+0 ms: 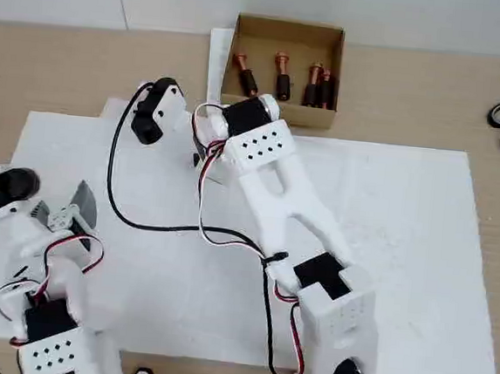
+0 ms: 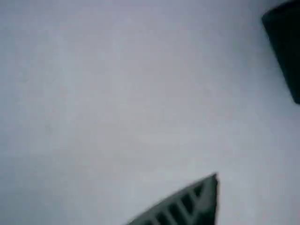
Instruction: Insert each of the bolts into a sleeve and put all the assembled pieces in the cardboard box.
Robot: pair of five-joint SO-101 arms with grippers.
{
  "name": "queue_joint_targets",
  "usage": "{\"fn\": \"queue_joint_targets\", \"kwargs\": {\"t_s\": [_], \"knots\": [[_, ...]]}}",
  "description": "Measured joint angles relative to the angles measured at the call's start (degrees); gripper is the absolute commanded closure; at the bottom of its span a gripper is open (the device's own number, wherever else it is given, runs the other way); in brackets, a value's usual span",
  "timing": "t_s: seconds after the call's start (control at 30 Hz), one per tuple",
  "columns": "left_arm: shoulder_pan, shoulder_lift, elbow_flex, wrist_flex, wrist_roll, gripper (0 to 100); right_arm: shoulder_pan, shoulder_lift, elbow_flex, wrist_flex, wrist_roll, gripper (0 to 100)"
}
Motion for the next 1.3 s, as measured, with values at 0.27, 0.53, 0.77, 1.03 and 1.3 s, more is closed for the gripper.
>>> {"fn": "queue_joint_targets", "kwargs": {"t_s": [0.27, 0.53, 0.77, 1.03, 1.3], "knots": [[-0.53, 0.0, 0.0, -0.35, 3.43, 76, -3.52, 4.22, 0.0, -3.6, 0.18, 83.3], [-0.53, 0.0, 0.0, -0.35, 3.52, 76, -4.13, 9.23, 0.0, -9.58, 0.18, 83.4], [-0.53, 0.0, 0.0, -0.35, 3.52, 76, -4.4, 12.13, 0.0, -13.27, 1.85, 83.4], [-0.53, 0.0, 0.0, -0.35, 3.52, 76, -4.31, 15.03, -1.76, -15.03, 2.11, 83.4], [-0.53, 0.0, 0.0, -0.35, 3.52, 76, -4.13, 16.09, -2.37, -16.26, 2.11, 83.4]]}}
